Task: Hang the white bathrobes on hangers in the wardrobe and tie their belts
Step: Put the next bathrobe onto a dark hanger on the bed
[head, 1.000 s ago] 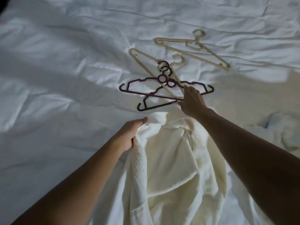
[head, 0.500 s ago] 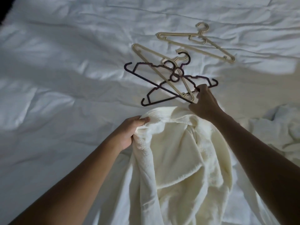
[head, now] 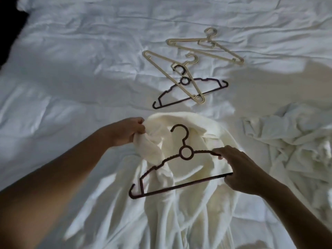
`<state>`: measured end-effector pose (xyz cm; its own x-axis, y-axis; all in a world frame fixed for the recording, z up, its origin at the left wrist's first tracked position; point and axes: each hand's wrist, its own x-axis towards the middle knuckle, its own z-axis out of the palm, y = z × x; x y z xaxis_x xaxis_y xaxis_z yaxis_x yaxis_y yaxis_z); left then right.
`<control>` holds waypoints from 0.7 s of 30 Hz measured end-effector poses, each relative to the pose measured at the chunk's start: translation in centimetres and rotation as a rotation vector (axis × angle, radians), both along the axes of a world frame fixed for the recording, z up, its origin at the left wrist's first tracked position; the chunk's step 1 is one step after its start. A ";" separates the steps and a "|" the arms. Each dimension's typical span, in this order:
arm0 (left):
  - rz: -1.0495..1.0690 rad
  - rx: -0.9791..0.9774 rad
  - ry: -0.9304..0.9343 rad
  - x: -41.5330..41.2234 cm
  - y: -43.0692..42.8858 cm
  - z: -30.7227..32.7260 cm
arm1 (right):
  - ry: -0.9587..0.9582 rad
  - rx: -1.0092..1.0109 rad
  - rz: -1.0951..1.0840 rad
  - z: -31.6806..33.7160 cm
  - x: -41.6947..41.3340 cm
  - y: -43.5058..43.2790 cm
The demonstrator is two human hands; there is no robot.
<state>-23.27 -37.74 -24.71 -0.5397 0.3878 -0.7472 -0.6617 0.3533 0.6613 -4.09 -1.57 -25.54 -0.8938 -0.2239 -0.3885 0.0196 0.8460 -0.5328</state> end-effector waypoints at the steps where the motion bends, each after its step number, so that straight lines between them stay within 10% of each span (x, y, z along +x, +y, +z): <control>1: -0.012 -0.046 0.035 0.0 0.3 0.7 | 0.012 0.028 0.011 0.1 0.6 -0.1; 21: 0.195 0.202 0.015 6.0 4.2 2.9 | 0.021 -0.184 -0.106 1.3 4.2 -3.4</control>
<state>-17.24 -33.53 -21.79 -0.6291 0.4157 -0.6568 -0.6938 0.0806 0.7156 0.14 -4.96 -24.24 -0.9234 -0.1942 -0.3312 0.0905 0.7283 -0.6793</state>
